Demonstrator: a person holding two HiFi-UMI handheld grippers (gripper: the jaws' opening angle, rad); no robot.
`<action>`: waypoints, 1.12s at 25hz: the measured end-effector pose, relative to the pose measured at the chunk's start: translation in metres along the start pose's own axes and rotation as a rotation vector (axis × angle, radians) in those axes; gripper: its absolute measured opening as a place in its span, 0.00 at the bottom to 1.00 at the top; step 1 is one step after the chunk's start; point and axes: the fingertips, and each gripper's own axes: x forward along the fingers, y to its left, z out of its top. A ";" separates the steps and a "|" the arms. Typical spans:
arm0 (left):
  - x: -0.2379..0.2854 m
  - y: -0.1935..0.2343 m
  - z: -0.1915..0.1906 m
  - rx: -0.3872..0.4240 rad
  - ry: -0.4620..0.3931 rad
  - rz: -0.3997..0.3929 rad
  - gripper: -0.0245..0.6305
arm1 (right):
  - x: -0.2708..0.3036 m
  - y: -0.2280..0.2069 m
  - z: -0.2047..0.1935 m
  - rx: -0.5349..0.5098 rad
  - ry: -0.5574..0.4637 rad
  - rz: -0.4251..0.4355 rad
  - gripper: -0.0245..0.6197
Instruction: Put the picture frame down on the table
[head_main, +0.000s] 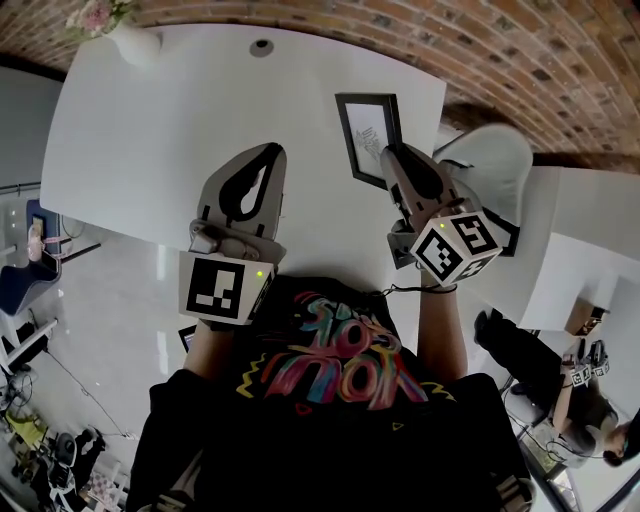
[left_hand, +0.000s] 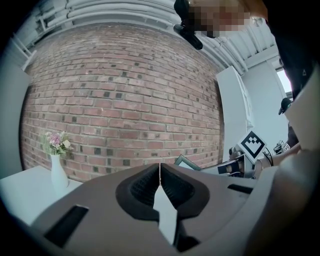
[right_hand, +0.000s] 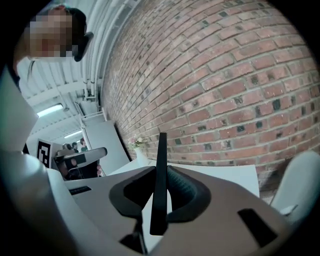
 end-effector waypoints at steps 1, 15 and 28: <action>0.000 0.002 -0.002 -0.003 0.002 0.001 0.08 | 0.005 -0.002 -0.004 0.024 0.013 0.013 0.18; 0.022 0.020 -0.032 -0.038 0.053 0.015 0.08 | 0.088 -0.041 -0.075 0.331 0.183 0.135 0.18; 0.033 0.032 -0.046 -0.045 0.091 0.013 0.08 | 0.128 -0.058 -0.113 0.511 0.223 0.197 0.18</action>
